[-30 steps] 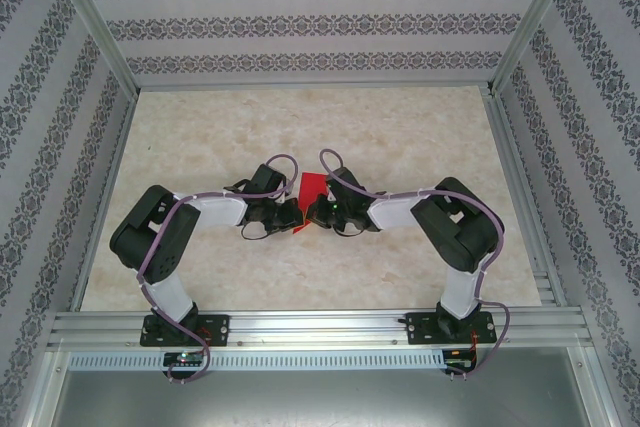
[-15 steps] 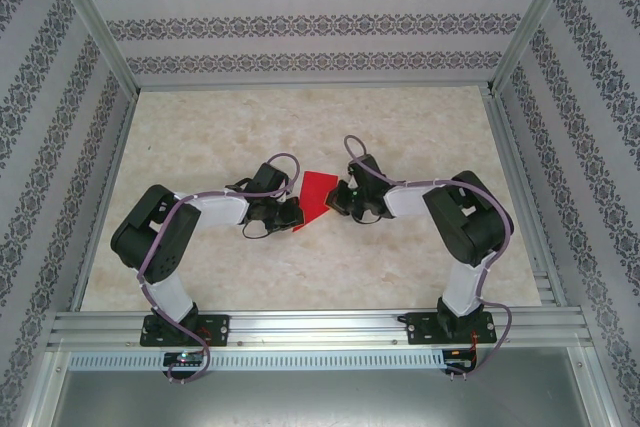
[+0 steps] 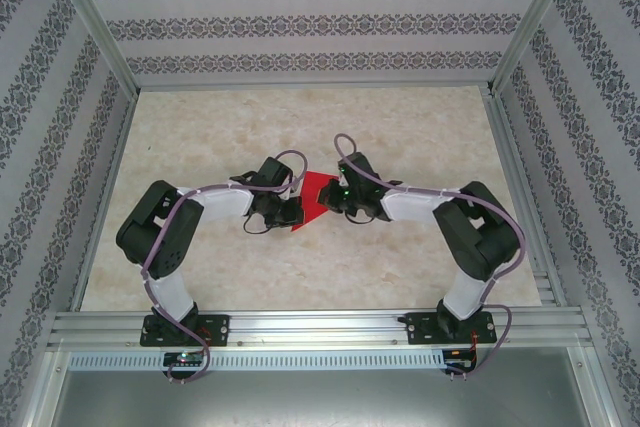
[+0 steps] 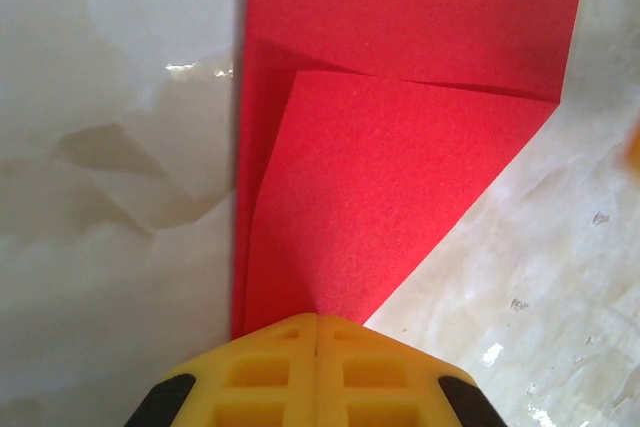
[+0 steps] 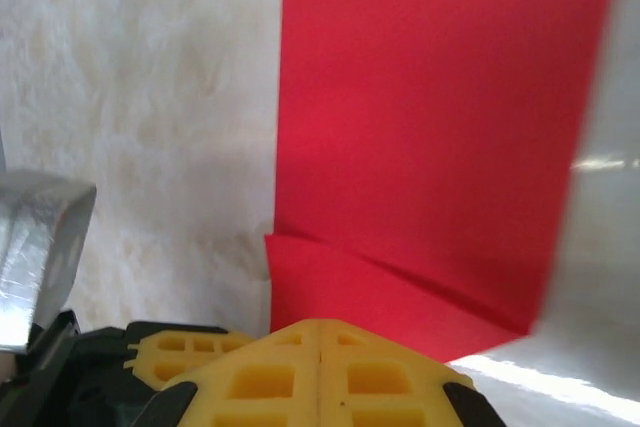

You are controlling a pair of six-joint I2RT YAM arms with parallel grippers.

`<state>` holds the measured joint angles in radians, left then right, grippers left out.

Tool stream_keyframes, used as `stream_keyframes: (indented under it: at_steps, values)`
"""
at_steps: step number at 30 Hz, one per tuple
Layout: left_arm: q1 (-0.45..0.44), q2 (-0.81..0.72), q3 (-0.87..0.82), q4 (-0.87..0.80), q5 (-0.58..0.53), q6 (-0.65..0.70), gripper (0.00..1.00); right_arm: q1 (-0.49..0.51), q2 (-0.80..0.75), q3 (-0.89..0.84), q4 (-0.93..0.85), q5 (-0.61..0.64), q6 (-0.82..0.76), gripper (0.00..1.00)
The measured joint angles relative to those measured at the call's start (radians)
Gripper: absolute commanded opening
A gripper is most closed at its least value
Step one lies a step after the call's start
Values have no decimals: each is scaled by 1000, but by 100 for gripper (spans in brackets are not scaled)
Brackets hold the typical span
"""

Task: Fold a paper plane with a square sheet of paper (pick it up from the middle)
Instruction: Third fold the triangle at the center of the table.

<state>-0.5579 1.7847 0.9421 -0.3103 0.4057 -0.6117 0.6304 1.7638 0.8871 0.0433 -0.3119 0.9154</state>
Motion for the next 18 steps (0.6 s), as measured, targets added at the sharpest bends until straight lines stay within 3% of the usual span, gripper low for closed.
stream_keyframes:
  at_steps: [11,18]
  values:
    - [0,-2,12,-21,-6,55,0,-3,111,21,36,-20,58,0]
    - [0,-111,-78,32,-53,-72,0,26,111,7,70,3,194,0]
